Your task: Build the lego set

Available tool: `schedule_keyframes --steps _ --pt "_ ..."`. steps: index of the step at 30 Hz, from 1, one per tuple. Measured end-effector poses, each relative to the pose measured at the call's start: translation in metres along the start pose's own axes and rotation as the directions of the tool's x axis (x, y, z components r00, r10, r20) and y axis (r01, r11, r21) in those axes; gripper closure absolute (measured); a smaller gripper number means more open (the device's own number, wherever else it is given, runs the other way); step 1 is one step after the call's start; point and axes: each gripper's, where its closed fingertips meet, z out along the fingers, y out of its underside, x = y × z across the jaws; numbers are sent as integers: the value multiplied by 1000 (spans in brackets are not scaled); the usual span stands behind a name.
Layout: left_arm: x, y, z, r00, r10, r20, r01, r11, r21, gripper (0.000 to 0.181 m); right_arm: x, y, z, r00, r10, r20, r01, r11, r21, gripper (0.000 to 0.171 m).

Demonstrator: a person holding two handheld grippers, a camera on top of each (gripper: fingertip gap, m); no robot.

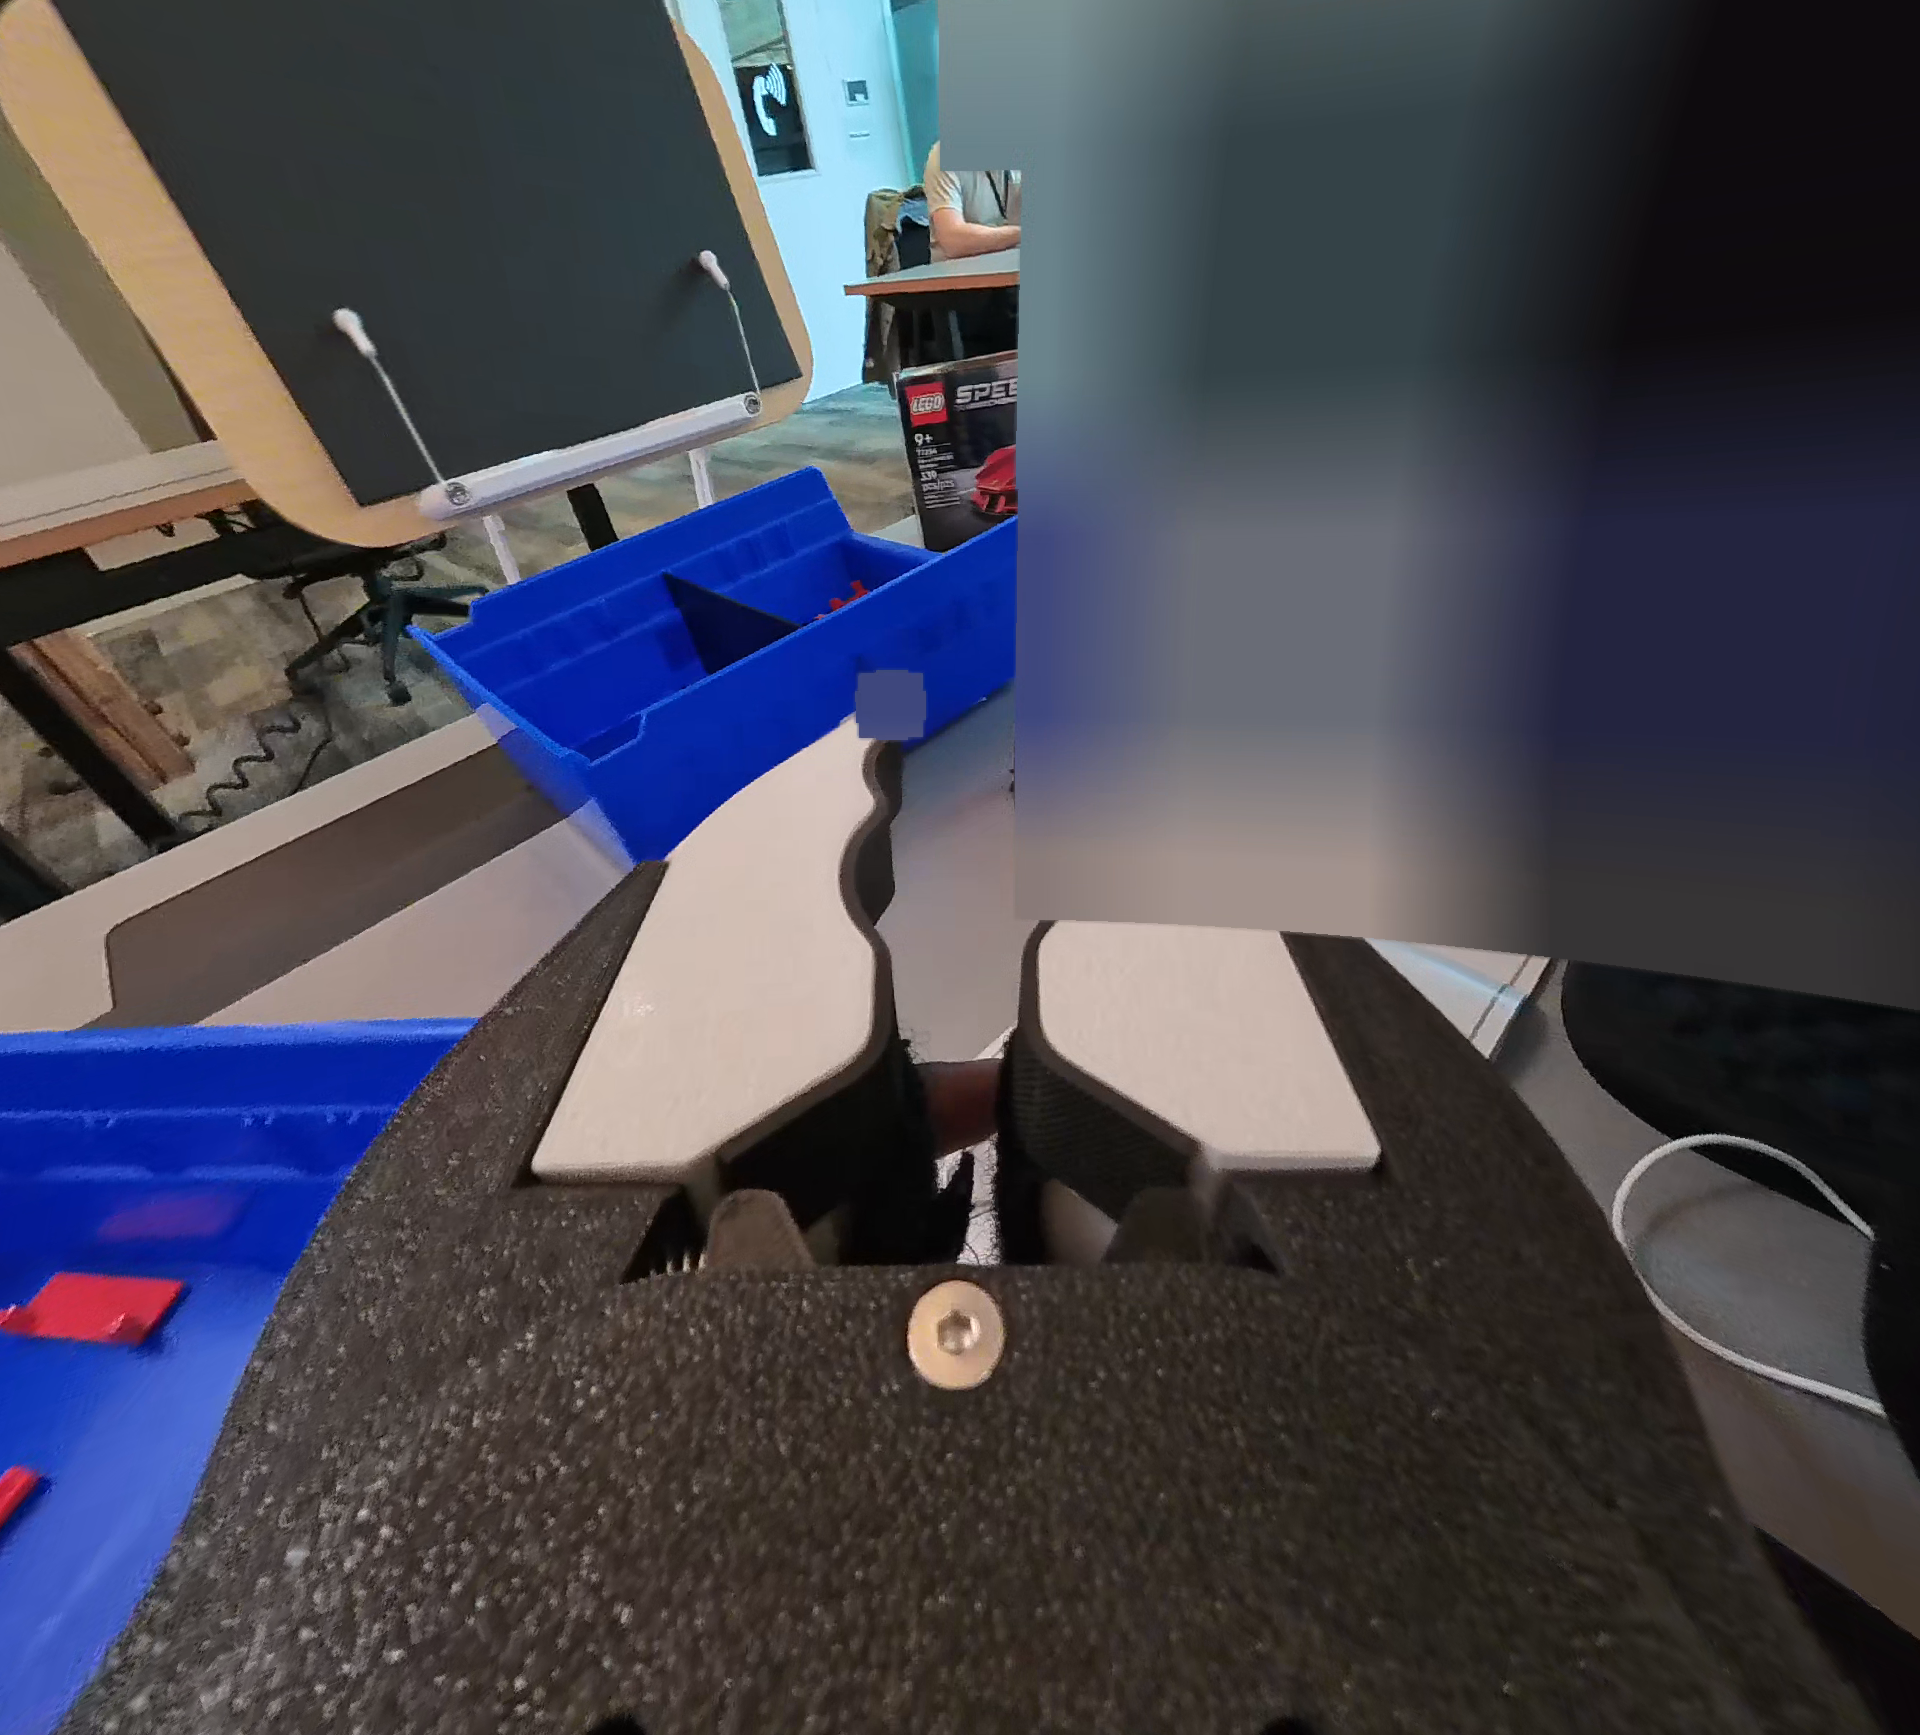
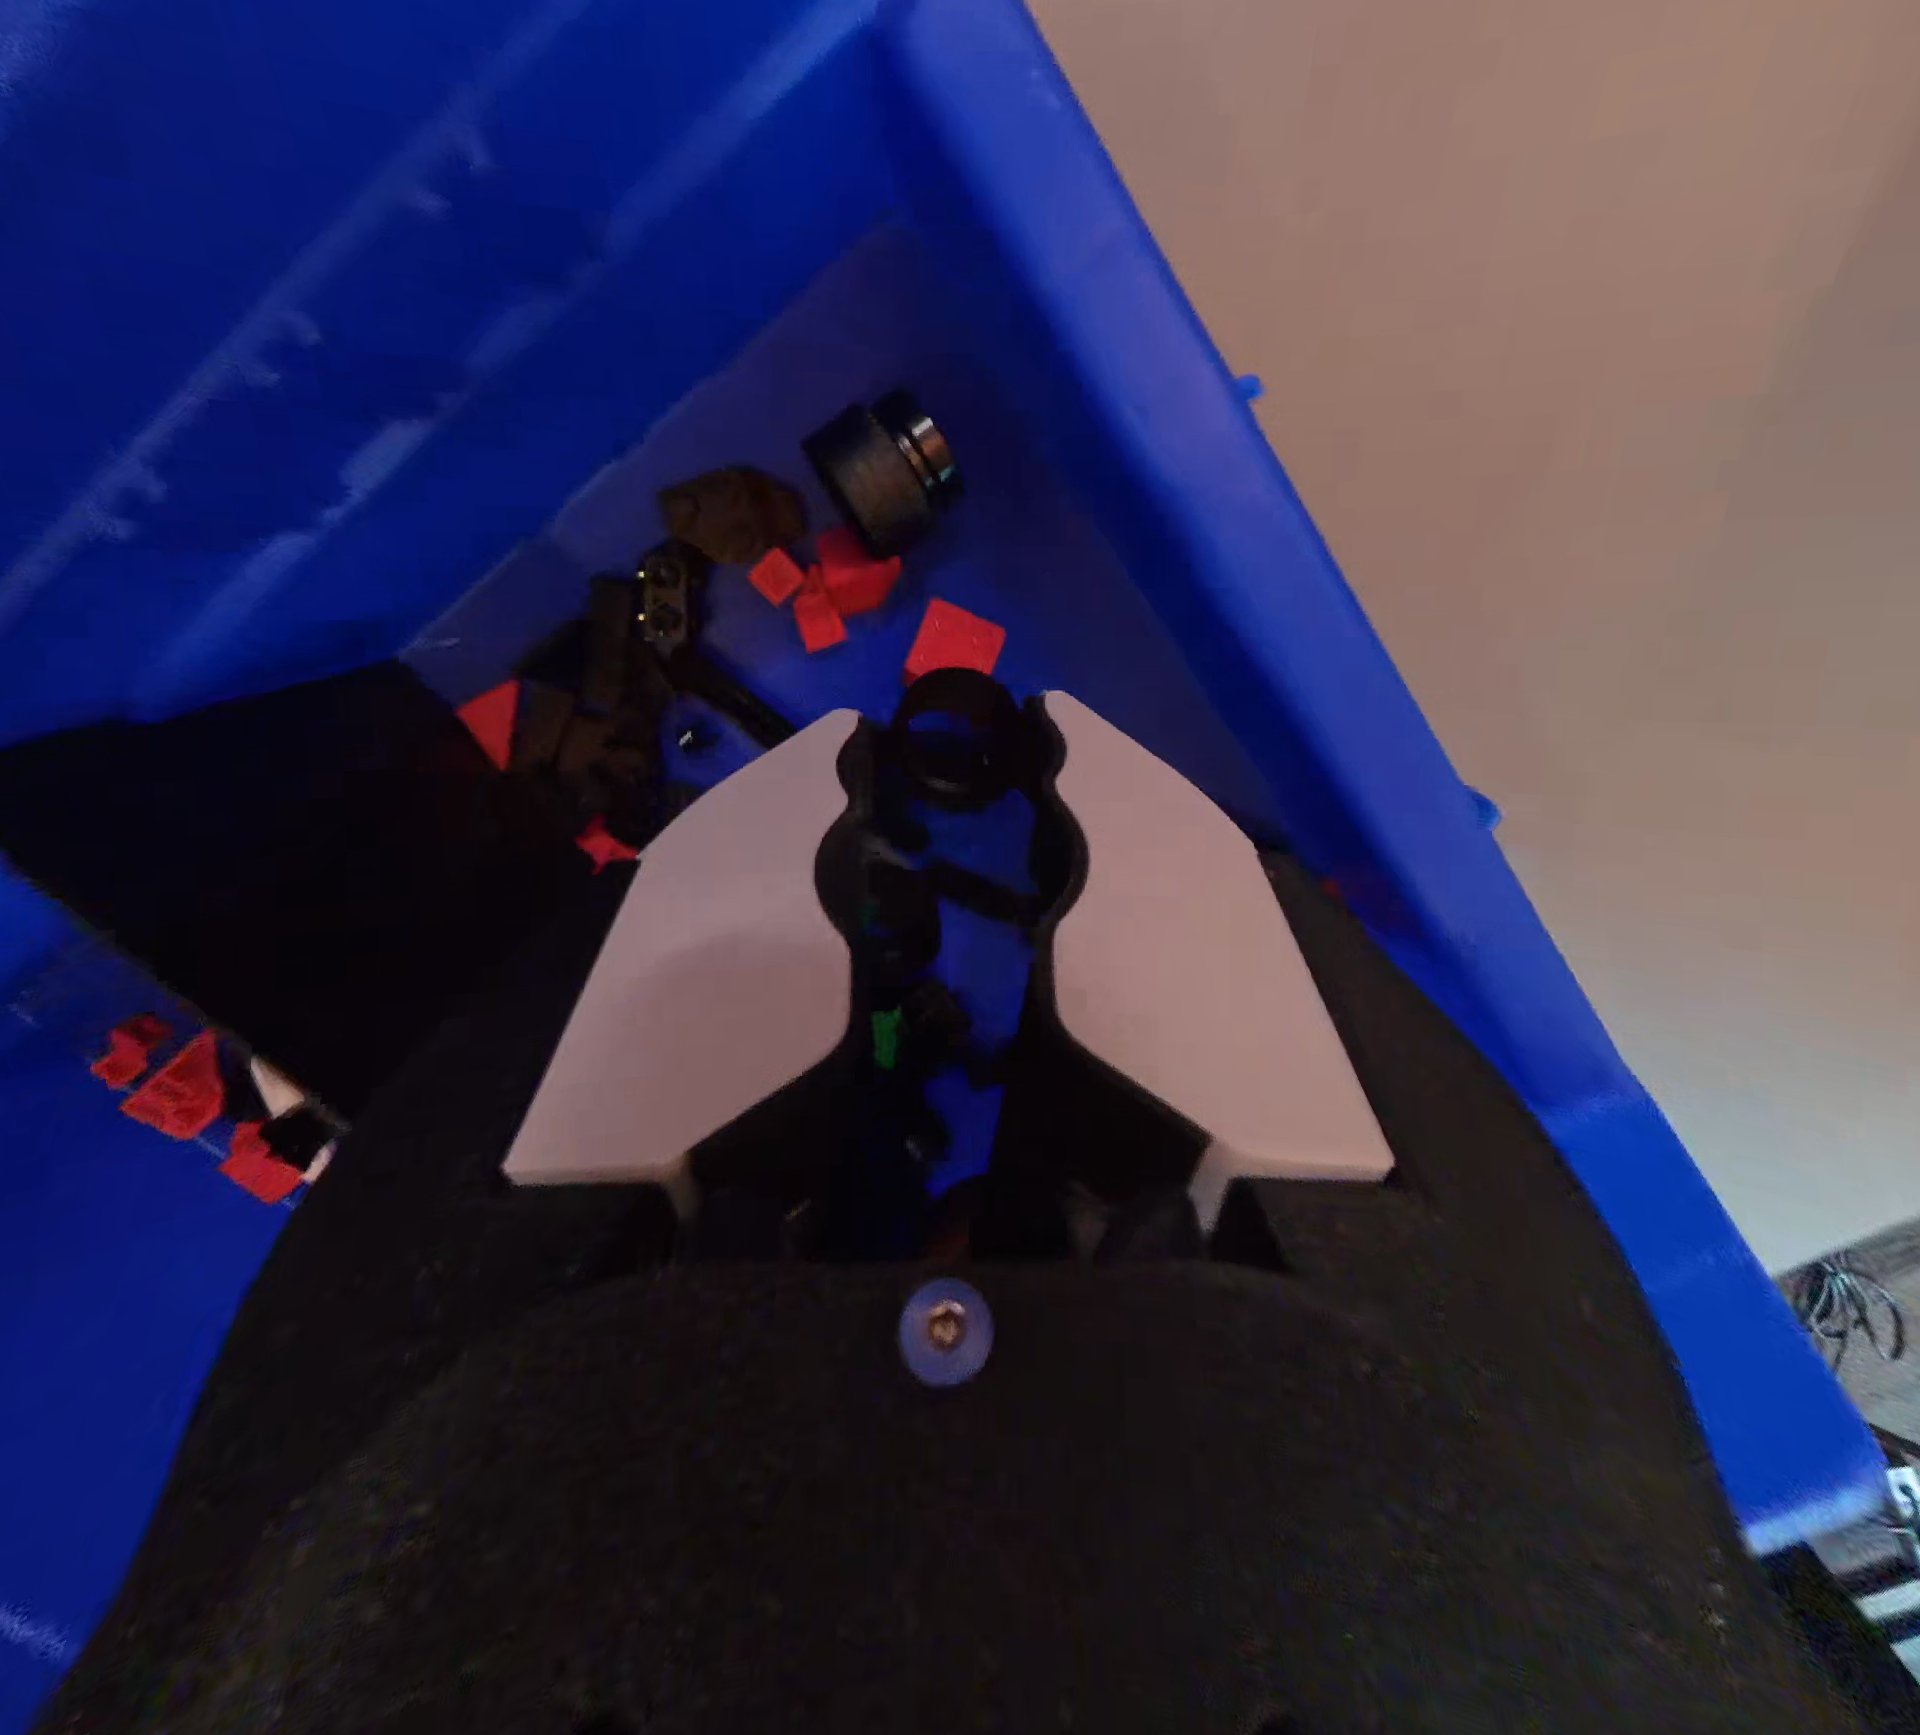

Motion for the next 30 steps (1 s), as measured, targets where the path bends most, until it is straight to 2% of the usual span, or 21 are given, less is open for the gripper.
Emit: schedule_keyframes --steps 2,4,5,7,11,18,20,22,24,26,27,29,30 --pt "0 1 -3 1000 -6 5 6 1000 2 161 0 9 -12 999 43 16 -42 999 -4 142" --pt "0 4 -3 1000 -7 5 7 1000 -1 161 -6 28 -16 993 96 74 -90 992 -84 141" --pt "1 5 -3 1000 -7 3 7 1000 -3 161 -2 36 -16 992 117 54 -109 986 -129 134" --pt "3 6 -2 1000 -6 -4 6 1000 -1 161 5 36 -11 992 122 10 -120 985 -126 123" --pt "5 3 -3 1000 19 -10 -19 1000 -9 160 1 3 0 990 140 15 -140 990 13 137" --pt "2 0 -10 1000 27 7 -27 1000 -5 160 0 3 22 985 170 28 -170 985 -4 141" --pt "4 1 -12 999 31 7 -31 1000 -5 160 -1 1 22 985 170 36 -171 985 8 153" --pt "7 -1 -15 999 48 2 -48 999 -8 160 -2 1 19 986 161 36 -161 987 8 153" --pt "10 -5 -19 997 71 -5 -71 997 -6 159 -7 -11 3 978 193 84 -202 974 107 154" --pt "12 -13 -24 997 74 -22 -74 997 13 159 -18 -36 -28 949 235 210 -290 913 287 153" --pt "14 -16 -25 997 67 -38 -67 997 25 159 -28 -53 -51 924 225 308 -340 851 399 153" --pt "17 -23 -26 996 52 -75 -48 998 47 159 -53 -85 -106 830 128 543 -479 662 576 154" --pt "19 -25 -25 994 47 -97 -41 998 55 159 -66 -96 -134 766 45 641 -550 562 618 154"
